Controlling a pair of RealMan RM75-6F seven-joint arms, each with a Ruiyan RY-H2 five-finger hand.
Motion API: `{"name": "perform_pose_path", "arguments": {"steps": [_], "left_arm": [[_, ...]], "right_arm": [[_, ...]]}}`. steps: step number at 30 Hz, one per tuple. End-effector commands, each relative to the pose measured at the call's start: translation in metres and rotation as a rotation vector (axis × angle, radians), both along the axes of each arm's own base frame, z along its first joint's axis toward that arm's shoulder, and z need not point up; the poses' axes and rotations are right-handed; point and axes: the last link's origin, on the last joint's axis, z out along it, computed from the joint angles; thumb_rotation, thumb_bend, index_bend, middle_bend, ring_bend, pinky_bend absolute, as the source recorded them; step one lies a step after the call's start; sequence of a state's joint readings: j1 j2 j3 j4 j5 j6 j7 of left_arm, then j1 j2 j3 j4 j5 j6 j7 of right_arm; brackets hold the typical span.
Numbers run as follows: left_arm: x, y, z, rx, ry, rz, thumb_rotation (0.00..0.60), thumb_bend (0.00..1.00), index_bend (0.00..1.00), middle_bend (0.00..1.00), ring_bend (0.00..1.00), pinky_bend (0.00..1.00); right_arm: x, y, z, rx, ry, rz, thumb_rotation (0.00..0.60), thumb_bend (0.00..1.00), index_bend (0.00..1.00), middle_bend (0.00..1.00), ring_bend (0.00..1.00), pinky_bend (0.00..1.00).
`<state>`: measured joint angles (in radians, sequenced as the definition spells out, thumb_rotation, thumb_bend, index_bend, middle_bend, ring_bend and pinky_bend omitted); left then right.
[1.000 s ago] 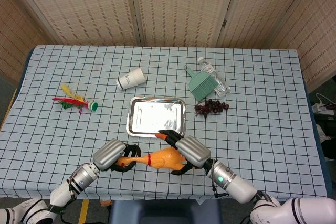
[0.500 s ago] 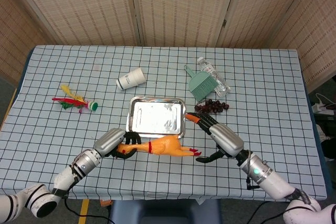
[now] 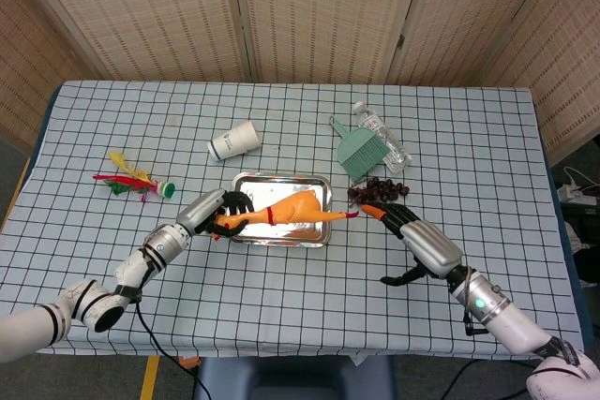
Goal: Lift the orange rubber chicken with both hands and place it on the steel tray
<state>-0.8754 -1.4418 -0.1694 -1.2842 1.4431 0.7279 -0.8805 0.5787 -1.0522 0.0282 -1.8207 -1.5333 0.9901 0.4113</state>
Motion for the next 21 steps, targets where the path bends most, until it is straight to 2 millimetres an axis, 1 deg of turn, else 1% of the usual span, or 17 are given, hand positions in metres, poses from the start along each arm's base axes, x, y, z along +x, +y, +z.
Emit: {"name": "perform_pose_path", "arguments": {"steps": [1, 2, 3, 5, 9, 15, 16, 18, 19, 21], "left_arm": [[0.001, 0.018, -0.017, -0.009, -0.003, 0.019, 0.600, 0.72, 0.82, 0.72, 0.63, 0.91], [0.001, 0.019, -0.018, -0.007, -0.001, 0.020, 0.600, 0.71, 0.82, 0.72, 0.63, 0.89], [-0.006, 0.024, -0.022, 0.009, 0.018, 0.028, 0.600, 0.71, 0.82, 0.72, 0.63, 0.86], [-0.012, 0.029, -0.029, 0.034, 0.029, 0.037, 0.600, 0.68, 0.81, 0.73, 0.62, 0.76], [-0.022, 0.033, -0.039, 0.056, 0.062, 0.038, 0.600, 0.66, 0.78, 0.73, 0.61, 0.64], [-0.033, 0.035, -0.045, 0.048, 0.096, 0.031, 0.600, 0.67, 0.75, 0.73, 0.60, 0.62], [-0.034, 0.034, -0.046, 0.045, 0.104, 0.025, 0.600, 0.65, 0.73, 0.71, 0.58, 0.59], [-0.035, 0.034, -0.047, 0.038, 0.120, 0.006, 0.600, 0.61, 0.63, 0.63, 0.52, 0.54], [-0.035, 0.034, -0.047, 0.039, 0.119, 0.000, 0.600, 0.60, 0.55, 0.57, 0.47, 0.52], [-0.034, 0.035, -0.046, 0.046, 0.105, -0.013, 0.600, 0.58, 0.44, 0.50, 0.42, 0.49]], "right_arm": [[-0.001, -0.003, -0.001, -0.002, 0.001, -0.003, 0.600, 0.04, 0.00, 0.00, 0.00, 0.00], [-0.001, -0.003, -0.002, -0.002, 0.002, -0.003, 0.600, 0.04, 0.00, 0.00, 0.00, 0.00], [-0.003, -0.004, -0.004, 0.000, 0.007, -0.008, 0.600, 0.04, 0.00, 0.00, 0.00, 0.00], [-0.004, -0.006, -0.007, 0.001, 0.010, -0.011, 0.600, 0.04, 0.00, 0.00, 0.00, 0.00], [-0.003, -0.008, -0.008, -0.002, 0.009, -0.009, 0.600, 0.04, 0.00, 0.00, 0.00, 0.00], [0.004, -0.009, -0.010, 0.021, -0.004, -0.008, 0.600, 0.04, 0.00, 0.00, 0.00, 0.00], [0.005, -0.009, -0.010, 0.018, -0.004, -0.005, 0.600, 0.04, 0.00, 0.00, 0.00, 0.00], [0.005, -0.010, -0.010, 0.015, -0.006, -0.006, 0.600, 0.04, 0.00, 0.00, 0.00, 0.00], [0.004, -0.010, -0.010, 0.014, -0.007, -0.009, 0.600, 0.04, 0.00, 0.00, 0.00, 0.00], [0.003, -0.011, -0.011, 0.012, -0.003, -0.015, 0.600, 0.04, 0.00, 0.00, 0.00, 0.00]]}}
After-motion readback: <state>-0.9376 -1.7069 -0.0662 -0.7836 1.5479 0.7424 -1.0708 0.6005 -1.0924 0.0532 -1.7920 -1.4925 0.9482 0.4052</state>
